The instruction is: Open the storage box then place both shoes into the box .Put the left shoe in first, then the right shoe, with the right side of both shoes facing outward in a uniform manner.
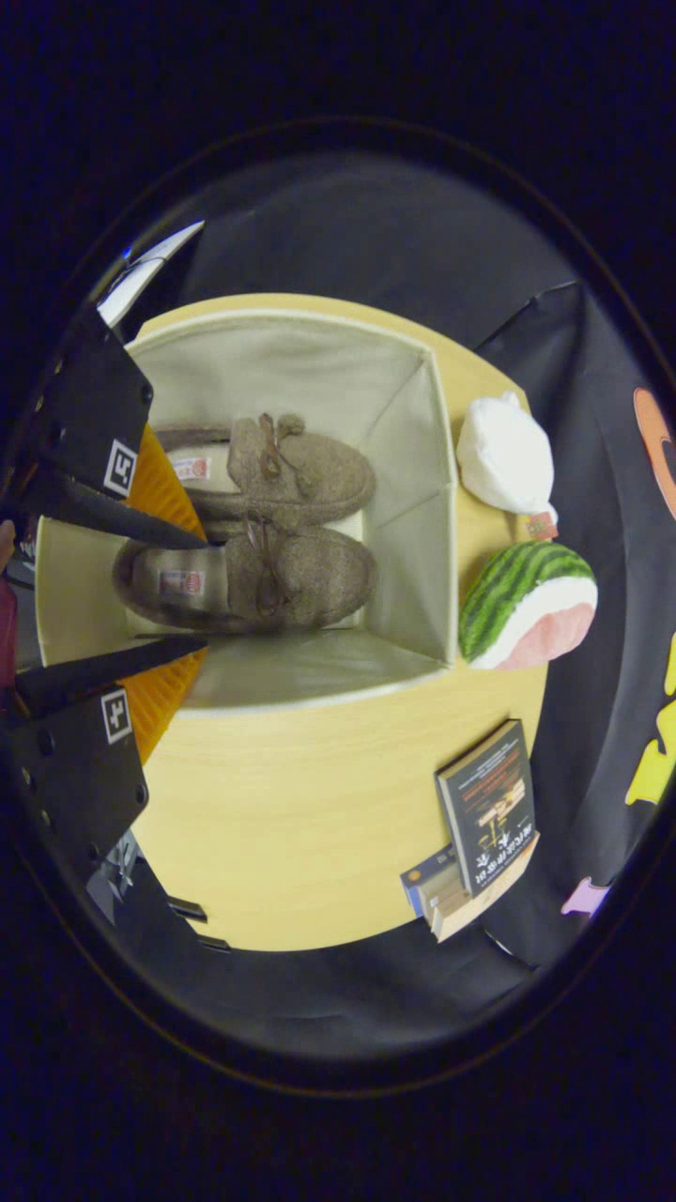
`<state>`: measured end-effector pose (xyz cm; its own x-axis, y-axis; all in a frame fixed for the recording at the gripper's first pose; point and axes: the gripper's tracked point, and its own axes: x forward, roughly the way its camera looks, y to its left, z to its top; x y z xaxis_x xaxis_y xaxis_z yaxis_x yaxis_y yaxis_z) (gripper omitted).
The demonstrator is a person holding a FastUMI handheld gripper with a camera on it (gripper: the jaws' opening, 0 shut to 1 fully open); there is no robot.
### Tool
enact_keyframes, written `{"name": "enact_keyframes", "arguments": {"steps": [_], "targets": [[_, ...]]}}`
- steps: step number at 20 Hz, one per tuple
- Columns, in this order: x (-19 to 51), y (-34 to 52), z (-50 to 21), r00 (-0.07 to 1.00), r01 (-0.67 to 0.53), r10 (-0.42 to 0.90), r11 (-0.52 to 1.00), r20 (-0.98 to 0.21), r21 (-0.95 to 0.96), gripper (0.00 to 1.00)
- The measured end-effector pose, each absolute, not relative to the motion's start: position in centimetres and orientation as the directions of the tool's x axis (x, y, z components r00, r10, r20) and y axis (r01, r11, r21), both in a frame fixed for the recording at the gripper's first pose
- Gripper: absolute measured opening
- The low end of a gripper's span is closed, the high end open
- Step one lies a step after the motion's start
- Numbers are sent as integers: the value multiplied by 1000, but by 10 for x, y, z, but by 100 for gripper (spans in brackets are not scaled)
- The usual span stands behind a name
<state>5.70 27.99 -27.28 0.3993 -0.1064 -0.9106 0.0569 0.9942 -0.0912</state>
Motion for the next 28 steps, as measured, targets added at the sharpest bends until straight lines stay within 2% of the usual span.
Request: {"name": "enact_keyframes", "arguments": {"steps": [2,8,14,17,21,25,28], "targets": [[52,271,-240,481,39,-106,994,-870,-100,66],[28,228,-150,692,20,-29,1000,-721,-20,96],[1,137,-66,858,-13,-8,999,-514,-38,96],[-18,97,-36,908,-61,49,998,-416,-17,96],[-41,39,2,953,-106,91,994,-290,-37,96],[-61,-1,9,964,-119,121,993,-235,24,95],[-68,-20,8,973,-130,127,992,-195,1,95]]}}
